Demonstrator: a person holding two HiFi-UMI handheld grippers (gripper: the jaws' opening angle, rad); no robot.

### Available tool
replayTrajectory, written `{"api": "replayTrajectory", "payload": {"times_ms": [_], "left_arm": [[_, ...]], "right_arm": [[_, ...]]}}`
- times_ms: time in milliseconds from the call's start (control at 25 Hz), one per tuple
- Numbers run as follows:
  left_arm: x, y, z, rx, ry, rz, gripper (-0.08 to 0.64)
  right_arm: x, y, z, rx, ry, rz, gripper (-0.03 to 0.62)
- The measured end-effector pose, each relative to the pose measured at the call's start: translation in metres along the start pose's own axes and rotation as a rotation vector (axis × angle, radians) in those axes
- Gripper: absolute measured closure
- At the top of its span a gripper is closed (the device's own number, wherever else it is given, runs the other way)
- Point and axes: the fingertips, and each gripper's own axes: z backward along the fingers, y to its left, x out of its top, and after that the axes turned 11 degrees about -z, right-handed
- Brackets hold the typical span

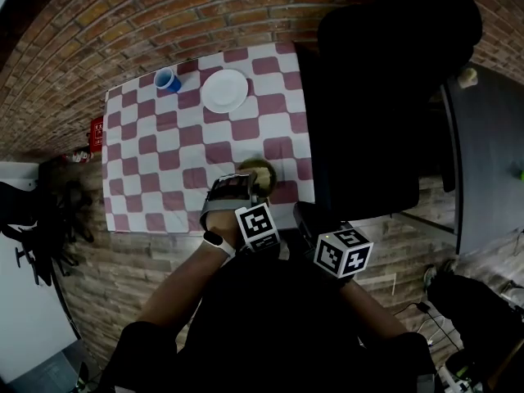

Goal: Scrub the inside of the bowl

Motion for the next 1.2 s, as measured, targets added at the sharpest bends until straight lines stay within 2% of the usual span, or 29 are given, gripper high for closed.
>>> {"api": "replayTrajectory", "payload": {"times_ms": [160,440,720,960,1200], "left_arm": [[-0.001,-0.002,0.007,0.028,-0.022,0.011,0.446],[-0.013,-0.007,0.011,0.045,-0.004,-0.050,0.446],[-0.021,0.012,0.000,0.077,0.028,-0.073,0.446],[-0.023,0.012,-0.004,0.000,0.098,-0.156,0.446],[0.004,0.007,-0.007,0.028,0.027,-0.147,0.446]], "right_arm": [[-0.001,0.001,-0.002,0.000,0.003,0.001,0.560],[-0.002,0.001,-0.003,-0.004,0.005,-0.003,0.560],[-0.005,-0.001,-0.003,-0.015,0.003,-0.012,0.560],[-0.007,-0.001,-0.001,-0.016,0.002,-0.015,0.560],[-0.009,-0.004,0.000,-0.028,-0.004,-0.021,0.560]]}}
